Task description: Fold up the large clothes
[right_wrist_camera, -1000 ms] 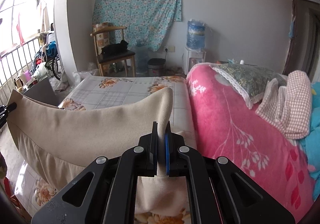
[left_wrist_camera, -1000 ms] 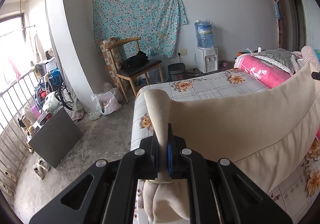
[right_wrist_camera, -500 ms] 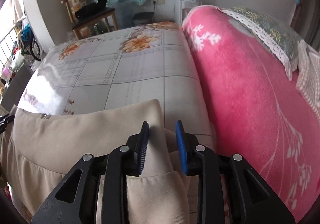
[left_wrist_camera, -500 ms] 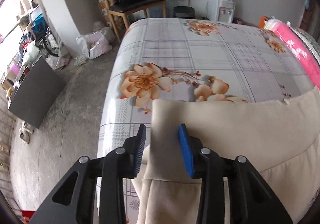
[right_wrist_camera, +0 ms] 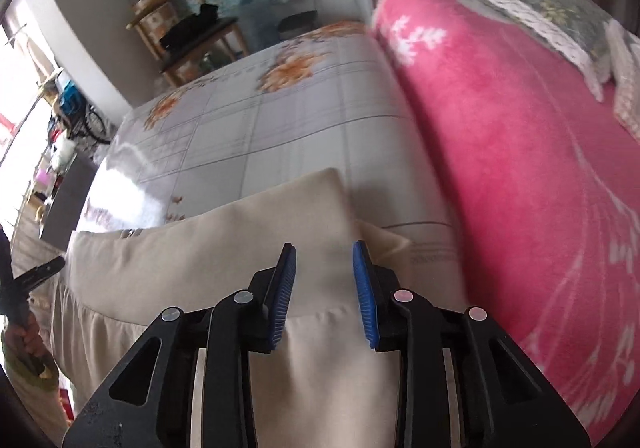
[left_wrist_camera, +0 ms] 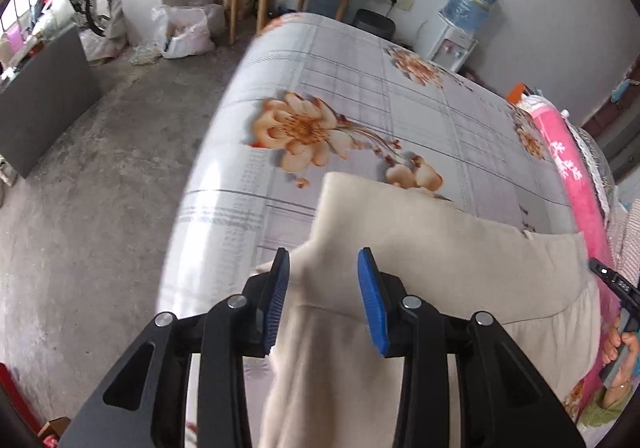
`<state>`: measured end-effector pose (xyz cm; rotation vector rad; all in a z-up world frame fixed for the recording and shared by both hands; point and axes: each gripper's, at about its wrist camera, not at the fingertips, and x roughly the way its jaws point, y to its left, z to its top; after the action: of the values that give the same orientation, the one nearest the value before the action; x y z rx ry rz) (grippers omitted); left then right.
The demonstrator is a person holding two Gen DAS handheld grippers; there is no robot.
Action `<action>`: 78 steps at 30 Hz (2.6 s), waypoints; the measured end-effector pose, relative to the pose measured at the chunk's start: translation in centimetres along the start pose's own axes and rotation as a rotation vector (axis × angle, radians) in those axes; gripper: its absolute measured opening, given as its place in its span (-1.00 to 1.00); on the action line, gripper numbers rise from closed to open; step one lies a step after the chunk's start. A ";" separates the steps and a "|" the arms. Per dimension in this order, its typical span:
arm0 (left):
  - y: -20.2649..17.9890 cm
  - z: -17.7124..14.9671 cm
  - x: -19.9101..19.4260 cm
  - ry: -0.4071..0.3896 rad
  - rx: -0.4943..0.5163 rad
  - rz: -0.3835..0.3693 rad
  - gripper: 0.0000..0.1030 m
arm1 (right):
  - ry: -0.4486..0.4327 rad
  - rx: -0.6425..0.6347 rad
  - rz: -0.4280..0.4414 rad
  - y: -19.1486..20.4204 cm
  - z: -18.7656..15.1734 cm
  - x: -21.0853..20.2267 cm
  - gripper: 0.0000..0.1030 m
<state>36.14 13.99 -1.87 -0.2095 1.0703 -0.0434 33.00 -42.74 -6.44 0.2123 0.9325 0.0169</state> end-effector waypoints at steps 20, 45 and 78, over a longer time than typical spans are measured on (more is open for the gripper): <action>-0.9 -12.3 -7.8 -0.077 0.135 -0.155 -0.25 | -0.060 -0.215 0.047 2.3 -11.8 -10.1 -0.39; -12.6 -24.7 -19.8 -0.333 0.268 0.038 0.89 | -0.206 -0.271 -0.028 12.5 -23.8 -19.9 0.84; -16.0 -25.8 -18.1 -0.194 0.222 0.164 0.89 | -0.217 -0.229 -0.094 14.9 -24.4 -19.6 0.84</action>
<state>5.95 -3.05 4.96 0.0735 0.8783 0.0060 3.02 -25.97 -2.12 -0.0423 0.7168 0.0133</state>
